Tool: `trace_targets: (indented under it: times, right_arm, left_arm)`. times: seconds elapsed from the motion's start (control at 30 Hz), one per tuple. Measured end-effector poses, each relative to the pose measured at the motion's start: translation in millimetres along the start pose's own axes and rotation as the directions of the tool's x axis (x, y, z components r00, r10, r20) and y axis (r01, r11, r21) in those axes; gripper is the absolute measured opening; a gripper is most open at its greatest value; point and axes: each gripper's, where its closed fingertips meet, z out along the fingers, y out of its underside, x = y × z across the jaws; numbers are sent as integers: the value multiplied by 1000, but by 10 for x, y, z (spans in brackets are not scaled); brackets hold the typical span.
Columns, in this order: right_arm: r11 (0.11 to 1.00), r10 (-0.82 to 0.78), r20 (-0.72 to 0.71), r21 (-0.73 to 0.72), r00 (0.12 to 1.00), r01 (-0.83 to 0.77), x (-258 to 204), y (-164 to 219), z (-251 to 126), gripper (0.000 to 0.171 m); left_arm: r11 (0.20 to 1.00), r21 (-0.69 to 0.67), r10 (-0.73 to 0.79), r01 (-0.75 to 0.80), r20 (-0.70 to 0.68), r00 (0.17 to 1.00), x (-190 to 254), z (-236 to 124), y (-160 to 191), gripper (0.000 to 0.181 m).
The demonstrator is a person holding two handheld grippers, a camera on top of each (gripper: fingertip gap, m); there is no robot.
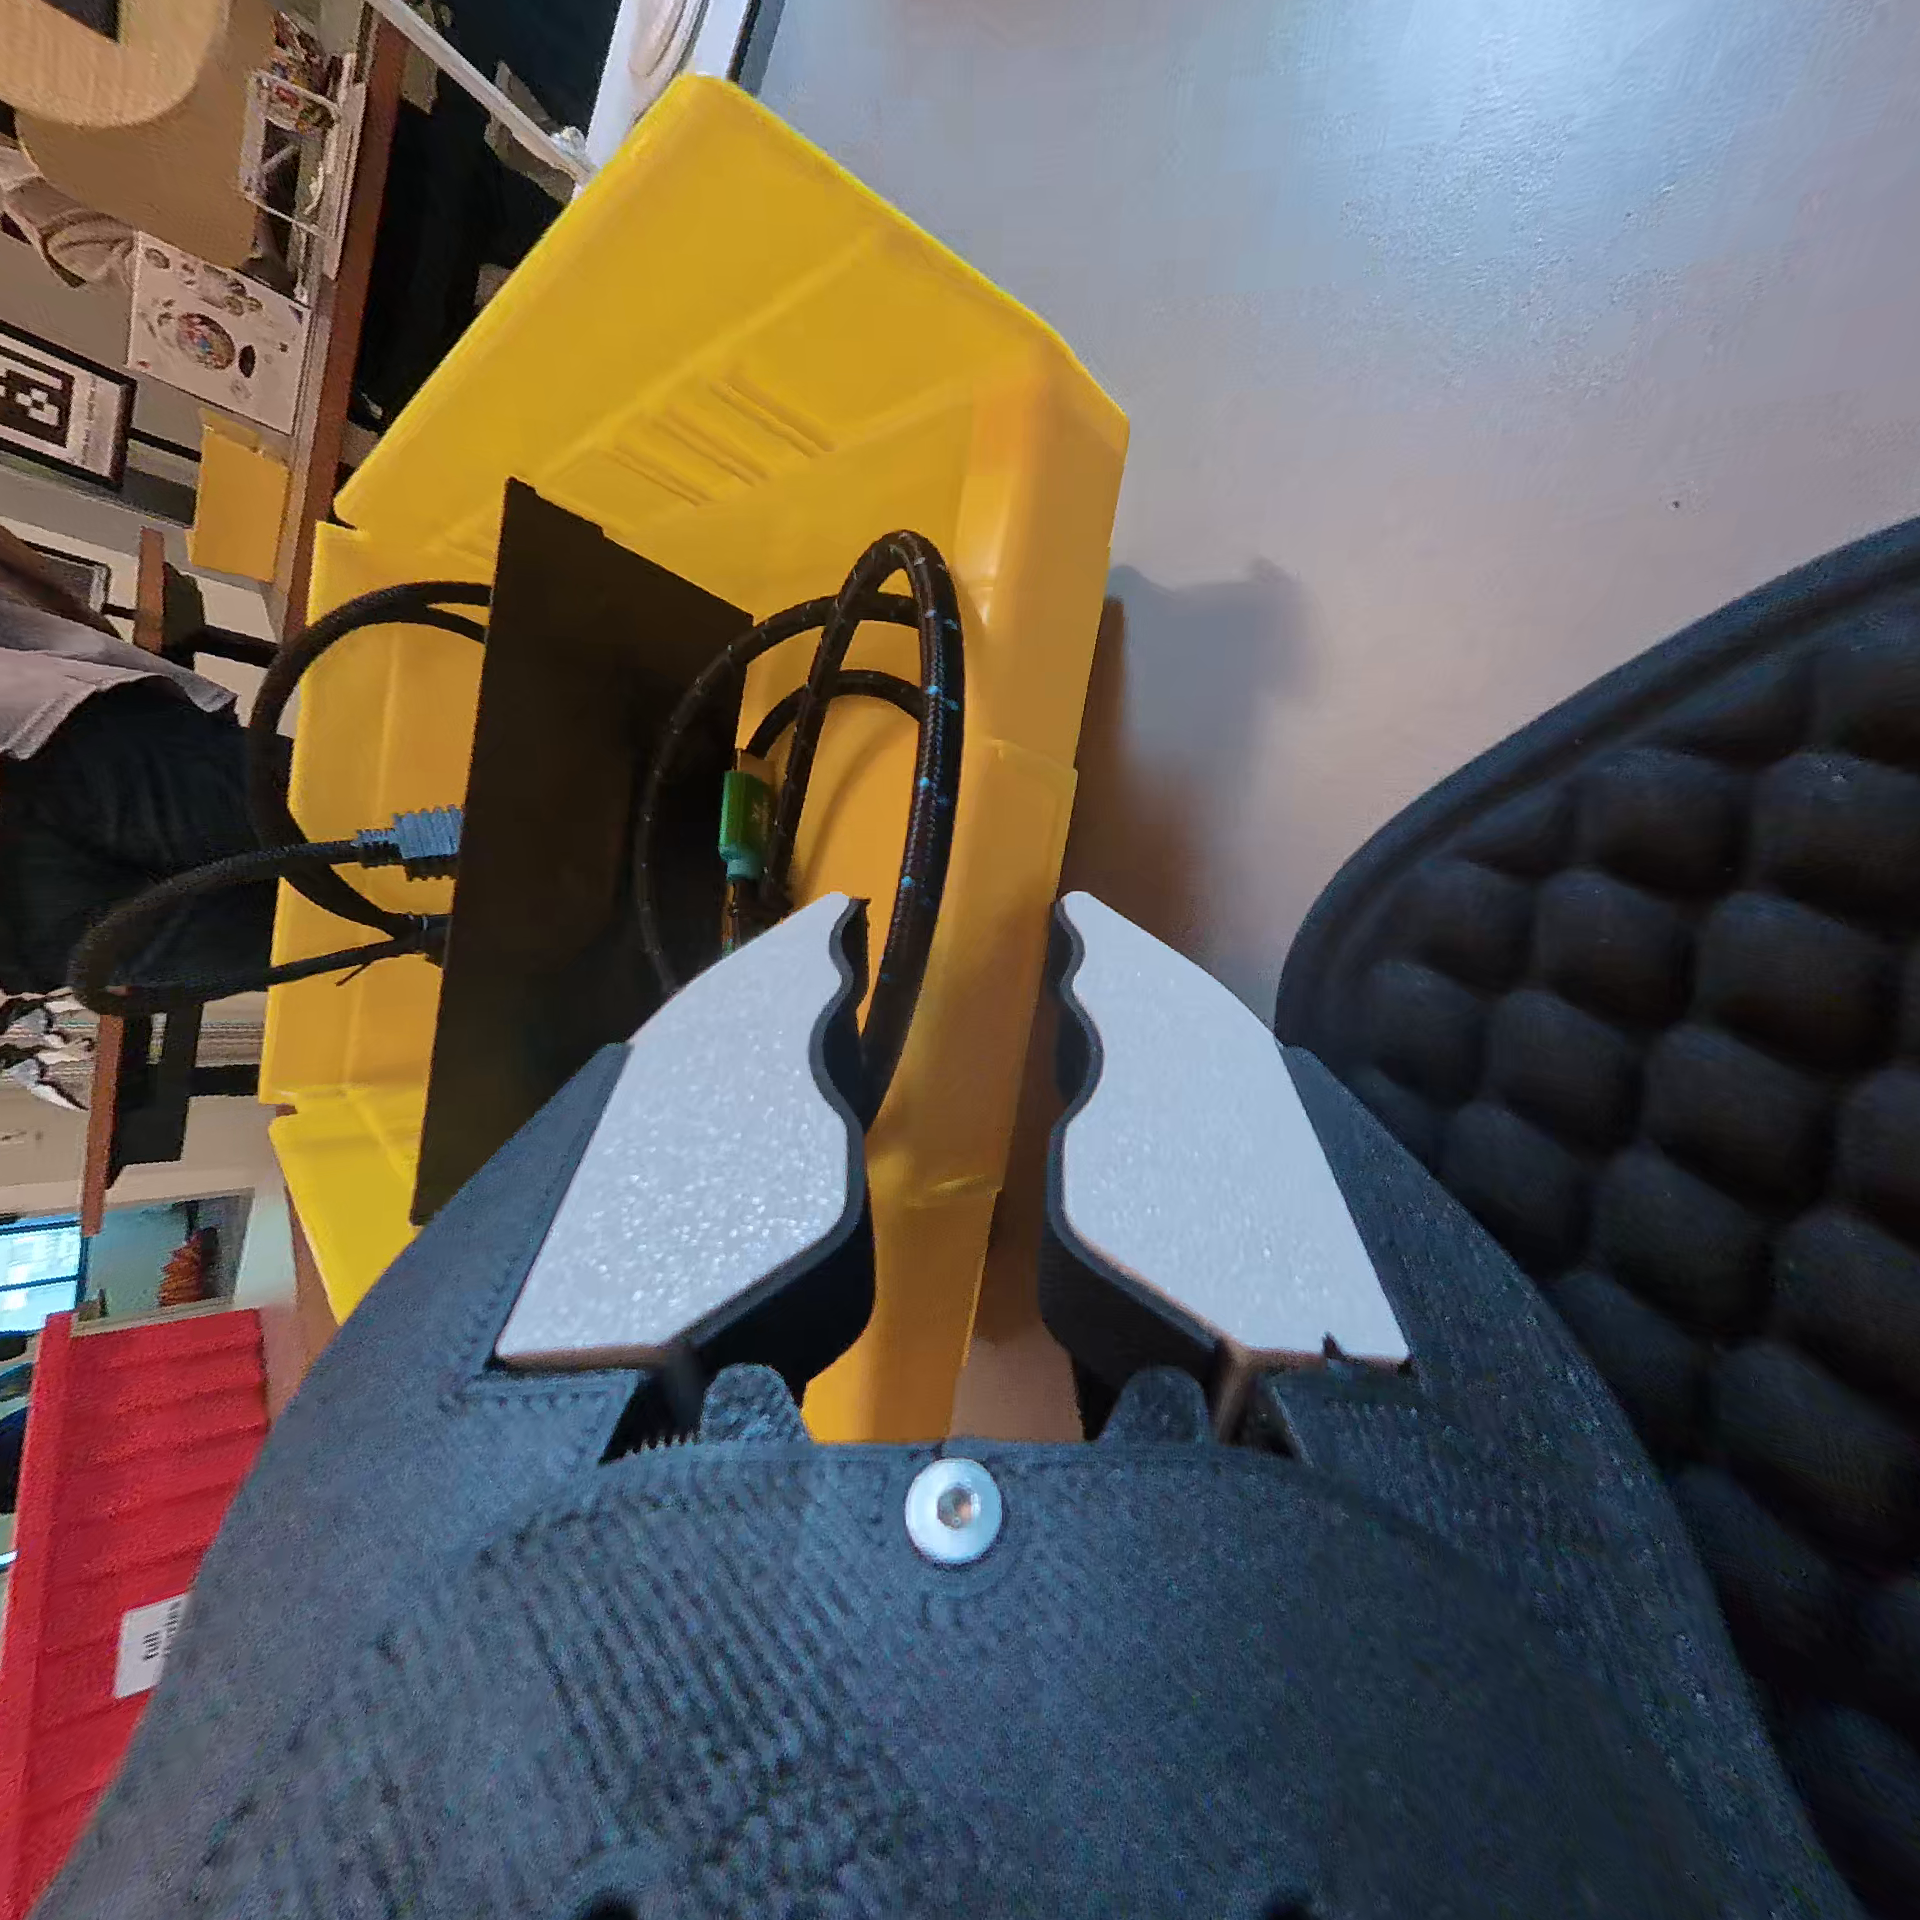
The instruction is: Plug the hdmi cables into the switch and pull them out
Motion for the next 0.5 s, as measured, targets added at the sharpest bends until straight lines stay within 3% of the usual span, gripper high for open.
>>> trace_targets:
  times: [0.33,0.5]
  right_arm:
    - [990,139,-112,14,984,-138,705,347,151,35]
    - [930,305,-142,256,942,-263,798,80,50,42]
  left_arm:
    - [999,-15,43,-43,19,999,-142,204,-66,31]
    - [1000,12,6,-7,54,999,-319,383,-45,34]
